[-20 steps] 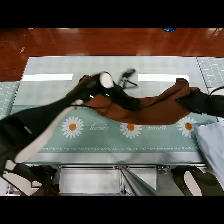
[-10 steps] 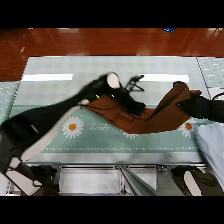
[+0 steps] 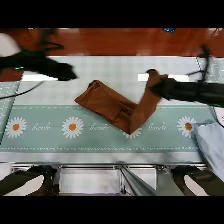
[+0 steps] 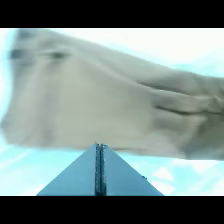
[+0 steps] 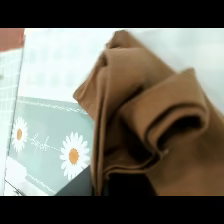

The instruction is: Fold the shirts.

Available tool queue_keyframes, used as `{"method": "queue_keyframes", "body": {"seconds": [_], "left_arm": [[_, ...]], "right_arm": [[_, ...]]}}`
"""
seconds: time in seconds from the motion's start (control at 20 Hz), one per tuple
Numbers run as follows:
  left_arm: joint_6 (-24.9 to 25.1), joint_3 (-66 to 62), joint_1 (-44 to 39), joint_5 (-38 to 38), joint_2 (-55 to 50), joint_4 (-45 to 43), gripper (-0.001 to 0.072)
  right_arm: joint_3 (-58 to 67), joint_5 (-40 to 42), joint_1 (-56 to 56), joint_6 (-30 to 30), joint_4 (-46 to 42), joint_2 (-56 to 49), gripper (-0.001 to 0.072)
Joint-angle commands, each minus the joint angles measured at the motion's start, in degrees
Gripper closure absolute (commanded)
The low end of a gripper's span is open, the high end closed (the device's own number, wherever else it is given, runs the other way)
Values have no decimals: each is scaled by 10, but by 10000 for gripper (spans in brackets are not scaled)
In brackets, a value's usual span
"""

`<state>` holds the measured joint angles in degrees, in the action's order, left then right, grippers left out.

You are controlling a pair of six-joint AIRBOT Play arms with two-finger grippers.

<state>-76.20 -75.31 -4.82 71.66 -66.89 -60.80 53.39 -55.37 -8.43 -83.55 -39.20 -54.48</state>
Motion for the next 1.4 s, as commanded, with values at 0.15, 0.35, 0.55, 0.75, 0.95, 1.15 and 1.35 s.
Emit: {"method": "queue_keyframes", "body": {"seconds": [0.15, 0.35, 0.55, 0.75, 0.95, 1.15, 1.35], "left_arm": [[12, 208, 182, -25, 231, -17, 686], [12, 297, 183, -53, 259, 22, 686], [12, 353, 181, -101, 256, 82, 686], [12, 381, 161, -130, 249, 83, 685], [12, 390, 156, -132, 230, 83, 685], [-10, 390, 156, -146, 223, 89, 685], [-7, 390, 156, -114, 223, 94, 685]], "right_arm": [[196, 134, -166, 2, 19, -304, 691], [326, 104, -193, -4, 65, -442, 691], [393, 98, -220, -5, 100, -512, 691], [430, 97, -236, 7, 141, -554, 284], [430, 8, -209, -7, 127, -542, 305], [430, -180, -115, -55, -20, -446, 306], [330, -239, -69, -201, -510, -218, 304]]}}
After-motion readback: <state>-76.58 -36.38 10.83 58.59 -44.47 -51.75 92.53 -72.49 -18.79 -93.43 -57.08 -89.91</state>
